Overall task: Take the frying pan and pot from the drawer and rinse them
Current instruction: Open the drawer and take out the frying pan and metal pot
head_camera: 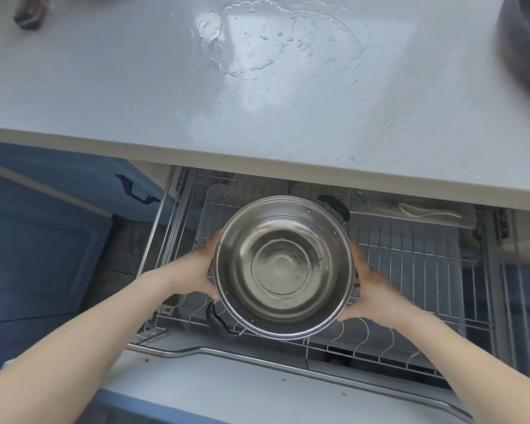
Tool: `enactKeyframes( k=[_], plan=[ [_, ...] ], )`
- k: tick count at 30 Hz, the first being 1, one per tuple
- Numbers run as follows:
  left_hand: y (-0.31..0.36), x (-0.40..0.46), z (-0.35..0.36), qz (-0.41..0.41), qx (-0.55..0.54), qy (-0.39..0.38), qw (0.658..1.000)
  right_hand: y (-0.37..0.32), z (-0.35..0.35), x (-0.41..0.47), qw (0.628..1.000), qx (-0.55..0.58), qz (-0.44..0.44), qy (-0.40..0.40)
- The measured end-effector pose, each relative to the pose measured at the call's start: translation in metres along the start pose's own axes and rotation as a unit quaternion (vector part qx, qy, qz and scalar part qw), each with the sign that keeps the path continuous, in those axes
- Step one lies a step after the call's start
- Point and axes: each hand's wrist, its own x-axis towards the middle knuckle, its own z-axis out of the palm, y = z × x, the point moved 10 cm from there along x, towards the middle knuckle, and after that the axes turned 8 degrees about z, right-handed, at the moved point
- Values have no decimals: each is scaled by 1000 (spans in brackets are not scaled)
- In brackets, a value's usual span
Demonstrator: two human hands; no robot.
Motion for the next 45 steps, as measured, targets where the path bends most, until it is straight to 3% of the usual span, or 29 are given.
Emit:
enactKeyframes(
  k=[5, 10, 25, 35, 39, 45],
  plan=[
    [18, -23, -22, 37, -46, -10, 998, -19, -16, -27, 998, 55, -32, 3],
    [41, -60, -53, 42, -22, -21, 999, -53, -36, -68, 996, 61, -60, 9],
    [137, -134, -59, 91, 20, -110, 990, -51, -57, -203, 999, 36, 17, -3],
    [227, -171, -100, 216, 47, -26, 975, -77, -119, -291, 991, 59, -41, 112],
    [234, -169, -144, 244, 28, 38, 969, -124, -147, -270, 986, 46, -80, 141],
    [202, -139, -184, 212, 2, 54, 976, -164, -165, -204, 988, 17, -105, 115]
  ],
)
